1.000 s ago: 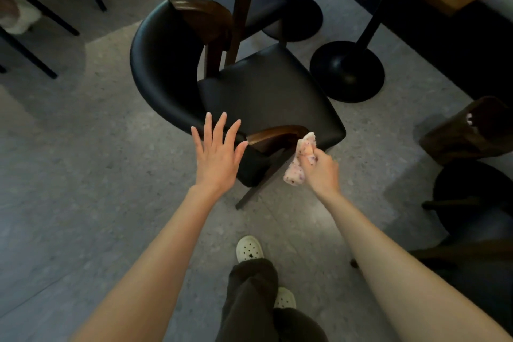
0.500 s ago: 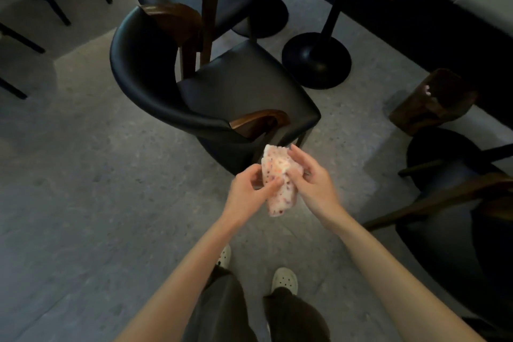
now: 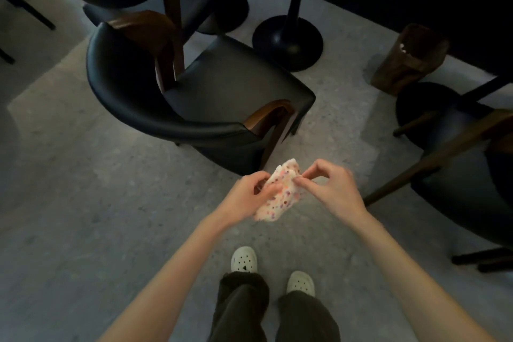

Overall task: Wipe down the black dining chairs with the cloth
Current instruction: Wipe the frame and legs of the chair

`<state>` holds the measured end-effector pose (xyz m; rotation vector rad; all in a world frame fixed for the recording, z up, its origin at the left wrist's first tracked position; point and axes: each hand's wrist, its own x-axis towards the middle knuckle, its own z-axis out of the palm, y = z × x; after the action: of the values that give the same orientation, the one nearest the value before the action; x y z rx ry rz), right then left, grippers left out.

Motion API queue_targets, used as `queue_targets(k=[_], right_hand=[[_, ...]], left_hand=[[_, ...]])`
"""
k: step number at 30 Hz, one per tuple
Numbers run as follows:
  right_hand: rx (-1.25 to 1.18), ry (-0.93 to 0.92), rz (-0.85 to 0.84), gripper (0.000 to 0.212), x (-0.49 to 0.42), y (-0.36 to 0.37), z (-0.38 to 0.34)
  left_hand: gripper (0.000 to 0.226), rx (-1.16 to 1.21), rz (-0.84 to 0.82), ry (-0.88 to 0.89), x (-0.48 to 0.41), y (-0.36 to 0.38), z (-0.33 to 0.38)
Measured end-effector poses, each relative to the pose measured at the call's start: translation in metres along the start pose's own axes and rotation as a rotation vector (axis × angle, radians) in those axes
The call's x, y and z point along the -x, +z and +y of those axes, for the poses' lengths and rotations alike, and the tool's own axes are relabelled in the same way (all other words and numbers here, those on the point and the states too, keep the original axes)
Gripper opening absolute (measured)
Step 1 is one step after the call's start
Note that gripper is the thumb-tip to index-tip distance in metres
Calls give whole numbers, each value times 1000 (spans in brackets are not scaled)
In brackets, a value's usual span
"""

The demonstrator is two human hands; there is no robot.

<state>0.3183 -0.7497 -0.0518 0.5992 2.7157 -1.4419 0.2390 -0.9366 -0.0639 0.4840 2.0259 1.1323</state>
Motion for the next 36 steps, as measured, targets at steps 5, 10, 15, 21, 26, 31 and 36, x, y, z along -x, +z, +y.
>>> queue_targets(k=[5,10,15,21,26,31,36], right_hand=[[21,-21,125,12,-2,20,15],[-155,14,194,17,-19,45,50],[-175,-24,232,19,-47,84,115],[-100,-213,410,12,-91,124,176],[60,-376,660,9,-123,136,199],[-76,-343,683,8,-134,141,199],[-536,-284,602,9,-135,137,178]], left_hand=[[29,-61,-107,-55,-7,-2,-24],[29,161,-110,-124,-34,8,-65],[20,226,100,-3,-76,31,-122],[17,75,330,232,-129,35,-175],[13,-97,590,395,-162,29,-212],[15,-205,891,479,-170,42,-225],[15,177,901,506,-169,53,-199]])
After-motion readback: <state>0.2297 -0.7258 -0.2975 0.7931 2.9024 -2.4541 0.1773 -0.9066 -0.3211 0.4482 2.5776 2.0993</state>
